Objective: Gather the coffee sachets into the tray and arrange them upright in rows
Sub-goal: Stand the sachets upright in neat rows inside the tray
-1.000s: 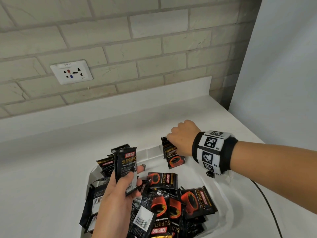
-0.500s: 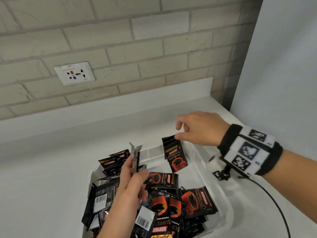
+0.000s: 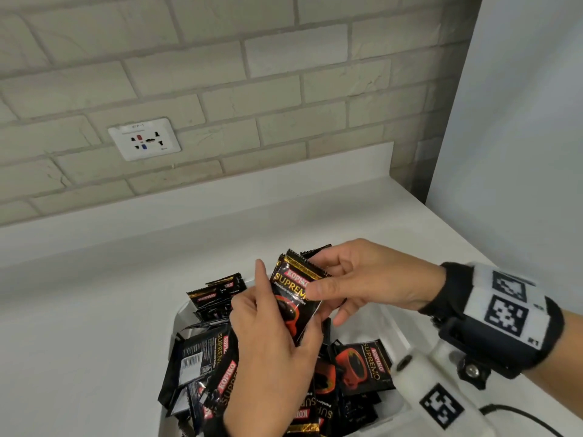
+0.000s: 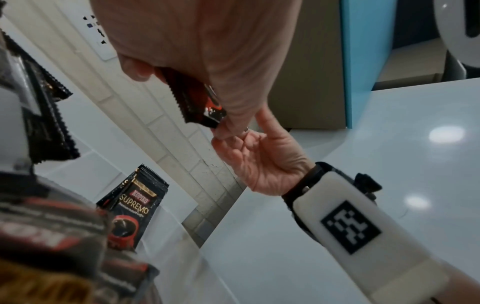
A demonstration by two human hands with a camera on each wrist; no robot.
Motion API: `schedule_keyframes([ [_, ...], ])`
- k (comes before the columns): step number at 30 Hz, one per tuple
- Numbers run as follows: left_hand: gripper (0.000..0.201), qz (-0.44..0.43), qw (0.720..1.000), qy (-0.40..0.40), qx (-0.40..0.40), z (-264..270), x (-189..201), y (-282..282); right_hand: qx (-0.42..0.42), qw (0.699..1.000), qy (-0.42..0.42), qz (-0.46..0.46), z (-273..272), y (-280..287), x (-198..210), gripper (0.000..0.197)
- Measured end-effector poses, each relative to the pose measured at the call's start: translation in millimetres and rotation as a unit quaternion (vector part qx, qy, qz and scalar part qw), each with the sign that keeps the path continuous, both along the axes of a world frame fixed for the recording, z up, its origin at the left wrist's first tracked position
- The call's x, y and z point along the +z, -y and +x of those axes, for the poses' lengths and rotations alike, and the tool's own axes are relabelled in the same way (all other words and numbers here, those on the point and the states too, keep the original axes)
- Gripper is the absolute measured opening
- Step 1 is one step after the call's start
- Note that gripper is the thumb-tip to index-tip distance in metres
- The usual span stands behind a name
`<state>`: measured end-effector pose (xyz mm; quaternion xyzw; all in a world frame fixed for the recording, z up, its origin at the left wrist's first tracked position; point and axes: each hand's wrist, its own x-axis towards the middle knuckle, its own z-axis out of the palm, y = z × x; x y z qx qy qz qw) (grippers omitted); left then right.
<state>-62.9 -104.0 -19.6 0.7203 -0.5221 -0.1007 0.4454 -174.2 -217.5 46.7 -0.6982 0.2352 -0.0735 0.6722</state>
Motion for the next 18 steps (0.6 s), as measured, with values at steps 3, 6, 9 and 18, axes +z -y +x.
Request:
schedule_keyframes([
  [3, 0.102, 0.028, 0.999, -0.02, -0.03, -1, 2, -3, -0.046, 0.999, 0.0, -0.027, 1, 4, -6, 0.023],
  [6, 0.091, 0.037, 0.985, -0.152, -0.069, -1, 8, -6, -0.058, 0.997, -0.01, -0.043, -3, 10, -10, 0.022],
  [9, 0.057, 0.033, 0.964, -0.255, -0.073, 5, 7, -8, -0.055, 0.998, -0.016, -0.04, -8, 14, -12, 0.024],
  [18, 0.037, 0.016, 0.941, -0.331, -0.071, 11, 7, -5, -0.059, 0.996, -0.026, -0.055, -14, 16, -9, 0.031],
])
